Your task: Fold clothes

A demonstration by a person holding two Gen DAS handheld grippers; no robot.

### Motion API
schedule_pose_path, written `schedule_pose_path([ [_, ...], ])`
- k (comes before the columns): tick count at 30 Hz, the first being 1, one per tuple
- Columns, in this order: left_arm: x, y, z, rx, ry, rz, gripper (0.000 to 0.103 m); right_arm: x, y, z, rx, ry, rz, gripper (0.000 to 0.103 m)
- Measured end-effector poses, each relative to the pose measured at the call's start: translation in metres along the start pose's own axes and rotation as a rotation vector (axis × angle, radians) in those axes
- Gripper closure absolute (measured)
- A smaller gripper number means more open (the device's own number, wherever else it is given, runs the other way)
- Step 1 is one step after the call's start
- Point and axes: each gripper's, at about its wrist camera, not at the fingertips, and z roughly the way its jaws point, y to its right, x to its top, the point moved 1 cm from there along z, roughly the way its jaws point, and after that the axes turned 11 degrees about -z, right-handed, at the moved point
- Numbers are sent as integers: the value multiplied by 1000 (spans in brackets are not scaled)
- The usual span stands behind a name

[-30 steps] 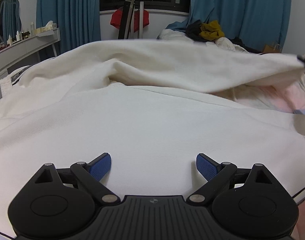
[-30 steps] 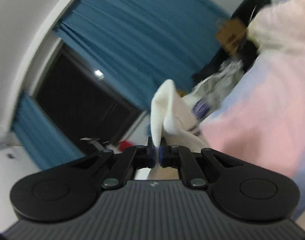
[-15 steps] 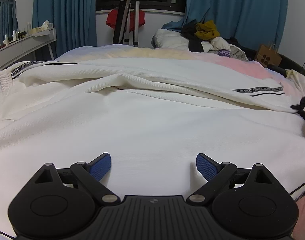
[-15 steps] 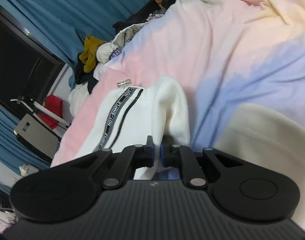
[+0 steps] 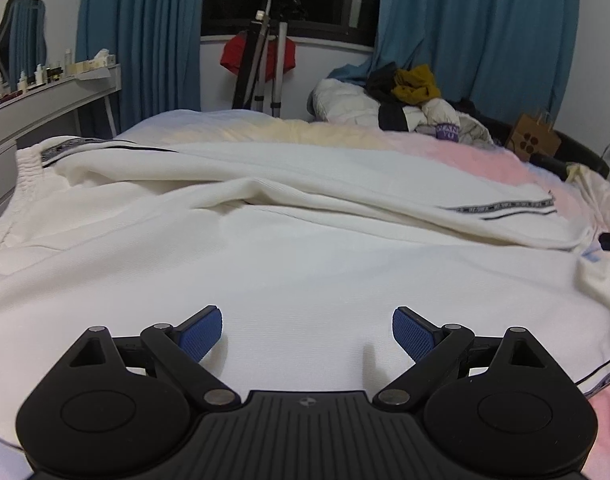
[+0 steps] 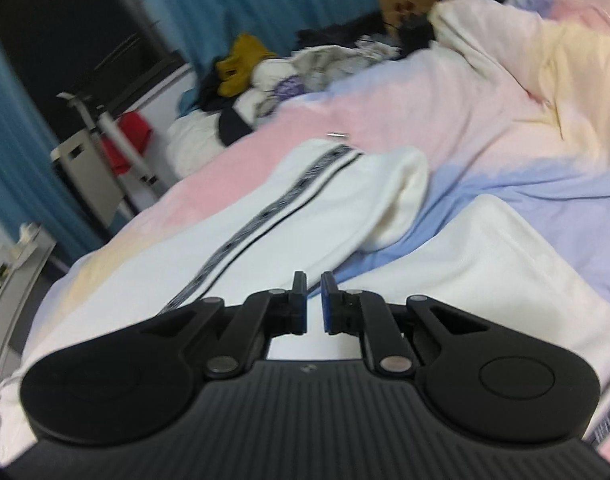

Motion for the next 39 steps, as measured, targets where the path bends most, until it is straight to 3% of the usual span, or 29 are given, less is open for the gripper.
schedule_pose_path([
  [9,11,-32,-41,69,10,-108,9,-27,-36,-62,37,-43,-77,91],
  [12,17,-49,-62,112,44,-172,4,-33,-38,-74,45,-38,-66,91],
  [20,28,-128,-98,296,83,-506,0,-43,-9,-69,-16,-80,115,90],
  [26,30,-180,-120,445,143,-746,0,-41,5,-79,-118,12,196,90],
  [33,24,-199,-130,487,118,-858,0,-55,41,-80,-174,33,441,90],
  [39,19,-210,-120,467,78,-924,0,-69,60,-86,-275,49,591,90],
])
